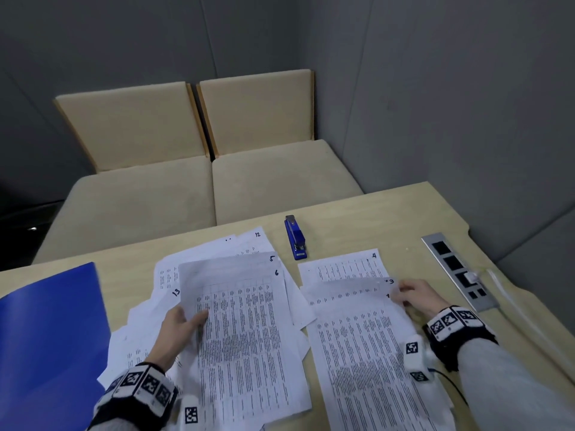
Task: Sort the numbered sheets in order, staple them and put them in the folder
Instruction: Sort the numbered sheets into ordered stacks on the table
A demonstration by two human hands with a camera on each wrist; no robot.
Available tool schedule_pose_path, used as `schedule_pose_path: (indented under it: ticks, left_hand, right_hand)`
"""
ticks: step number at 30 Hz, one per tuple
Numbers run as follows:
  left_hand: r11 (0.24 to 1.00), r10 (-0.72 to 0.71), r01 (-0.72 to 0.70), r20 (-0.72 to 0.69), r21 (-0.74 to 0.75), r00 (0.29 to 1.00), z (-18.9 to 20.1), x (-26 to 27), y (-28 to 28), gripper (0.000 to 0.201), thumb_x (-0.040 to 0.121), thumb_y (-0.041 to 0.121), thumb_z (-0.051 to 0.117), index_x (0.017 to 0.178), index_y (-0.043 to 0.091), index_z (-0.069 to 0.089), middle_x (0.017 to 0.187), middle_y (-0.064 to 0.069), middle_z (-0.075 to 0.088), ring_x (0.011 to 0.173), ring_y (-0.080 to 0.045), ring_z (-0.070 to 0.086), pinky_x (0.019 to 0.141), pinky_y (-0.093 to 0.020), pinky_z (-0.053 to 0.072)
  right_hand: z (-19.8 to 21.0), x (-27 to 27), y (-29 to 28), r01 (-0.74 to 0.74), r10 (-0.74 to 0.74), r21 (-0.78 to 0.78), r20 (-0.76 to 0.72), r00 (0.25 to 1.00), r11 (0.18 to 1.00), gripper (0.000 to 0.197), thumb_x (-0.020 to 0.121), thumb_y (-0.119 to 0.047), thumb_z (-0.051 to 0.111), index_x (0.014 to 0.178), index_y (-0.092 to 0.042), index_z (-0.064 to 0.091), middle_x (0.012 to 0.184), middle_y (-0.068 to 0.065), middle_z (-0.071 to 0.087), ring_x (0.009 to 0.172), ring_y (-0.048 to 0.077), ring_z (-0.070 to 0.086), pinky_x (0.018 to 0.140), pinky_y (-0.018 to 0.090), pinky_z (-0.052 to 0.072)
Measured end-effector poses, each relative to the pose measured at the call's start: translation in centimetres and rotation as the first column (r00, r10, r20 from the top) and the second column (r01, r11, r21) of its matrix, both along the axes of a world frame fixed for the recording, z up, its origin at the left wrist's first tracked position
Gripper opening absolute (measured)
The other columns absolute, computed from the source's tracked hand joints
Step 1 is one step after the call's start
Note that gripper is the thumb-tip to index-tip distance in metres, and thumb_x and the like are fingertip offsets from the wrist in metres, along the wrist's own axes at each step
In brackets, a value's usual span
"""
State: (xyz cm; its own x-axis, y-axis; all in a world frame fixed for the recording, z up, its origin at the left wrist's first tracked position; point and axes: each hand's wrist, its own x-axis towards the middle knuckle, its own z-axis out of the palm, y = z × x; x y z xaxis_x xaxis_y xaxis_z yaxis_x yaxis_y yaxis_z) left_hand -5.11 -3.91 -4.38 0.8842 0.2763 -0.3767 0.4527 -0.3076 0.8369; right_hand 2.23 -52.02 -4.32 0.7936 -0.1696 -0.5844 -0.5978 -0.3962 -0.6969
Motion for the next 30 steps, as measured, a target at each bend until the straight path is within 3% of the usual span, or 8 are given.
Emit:
schedule_pose_path:
  ticks: [7,11,13,16,19,22,26,30]
  left_hand:
    - [1.0,0.009,-0.008,0.024,-0.017,1.0,0.0,0.8,0.1,0.015,0.088,0.014,0.066,0.086,0.0,0.059,0.065,-0.007,0.064,0.056,-0.024,0.06,0.063,-0.037,0.051]
    - [0.999,0.035,-0.035,0.019,-0.023,0.999,0.1,0.4,-0.1,0.012,0.088,0.013,0.065,0.088,0.002,0.059,0.069,-0.01,0.065,0.059,-0.025,0.061,0.064,-0.038,0.051]
    - [0.999,0.044,-0.044,0.013,-0.029,0.999,-0.1,0.2,0.0,0.014,0.088,0.013,0.065,0.092,0.001,0.059,0.074,-0.013,0.066,0.062,-0.026,0.062,0.068,-0.04,0.053]
    - [0.998,0.068,-0.068,0.022,-0.01,0.997,-0.4,0.1,0.1,0.02,0.088,0.01,0.066,0.103,-0.002,0.061,0.089,-0.017,0.069,0.074,-0.026,0.066,0.074,-0.036,0.053]
    - [0.997,0.082,-0.082,0.027,-0.003,0.996,-0.5,-0.1,-0.1,0.023,0.088,0.01,0.065,0.107,-0.002,0.061,0.095,-0.016,0.07,0.081,-0.027,0.066,0.078,-0.037,0.053]
    - [0.995,0.092,-0.095,0.081,0.033,0.992,0.0,-0.1,-0.4,0.018,0.088,0.013,0.065,0.102,0.003,0.061,0.092,-0.011,0.069,0.084,-0.028,0.066,0.08,-0.04,0.053]
    - [0.993,0.11,-0.115,0.178,0.018,0.978,2.0,0.8,-0.5,0.021,0.089,0.018,0.065,0.097,0.0,0.06,0.09,-0.012,0.069,0.083,-0.032,0.066,0.068,-0.035,0.052]
    - [0.991,0.118,-0.096,0.272,-0.091,0.955,5.1,3.2,-1.3,0.022,0.089,0.01,0.063,0.109,0.0,0.061,0.094,-0.01,0.069,0.082,-0.026,0.067,0.075,-0.038,0.054]
  right_hand:
    - [1.1,-1.4,0.9,0.116,-0.121,0.131,0.031,0.992,0.985,0.017,0.087,0.013,0.051,0.095,-0.001,0.058,0.092,0.016,0.064,0.077,0.025,0.062,0.061,0.032,0.049]
    - [-0.2,-0.8,1.7,0.063,-0.053,-0.25,0.046,0.998,0.966,0.01,0.078,-0.003,0.065,0.084,-0.01,0.063,0.105,0.012,0.063,0.097,0.028,0.059,0.084,0.04,0.052]
    - [-1.0,-0.7,2.6,-0.044,0.031,-0.461,-0.034,0.999,0.886,0.017,0.076,-0.007,0.066,0.092,-0.01,0.06,0.12,0.01,0.045,0.113,0.031,0.044,0.097,0.043,0.045]
    - [-1.2,-0.7,3.9,-0.072,0.06,-0.544,-0.041,0.997,0.836,0.024,0.078,-0.005,0.064,0.098,-0.012,0.051,0.121,0.013,0.038,0.106,0.03,0.044,0.092,0.039,0.045]
    - [-0.9,-0.4,3.9,0.005,-0.016,-0.419,-0.021,1.0,0.908,0.042,0.078,0.0,0.068,0.111,-0.008,0.043,0.119,0.016,0.051,0.092,0.028,0.053,0.075,0.029,0.045]
    - [-0.5,-0.6,3.5,0.132,-0.139,-0.276,-0.006,0.99,0.952,0.06,0.077,0.004,0.071,0.127,-0.005,0.04,0.125,0.017,0.055,0.11,0.033,0.055,0.089,0.034,0.044]
    - [-1.0,-1.9,2.3,0.167,-0.159,-0.113,0.082,0.984,0.979,0.027,0.082,-0.002,0.065,0.109,-0.002,0.065,0.095,0.008,0.068,0.093,0.028,0.063,0.089,0.037,0.05]
    - [0.6,-3.0,0.8,0.23,-0.269,0.257,0.129,0.954,0.939,0.023,0.089,0.002,0.057,0.11,-0.006,0.06,0.1,0.012,0.069,0.09,0.028,0.066,0.082,0.043,0.053]
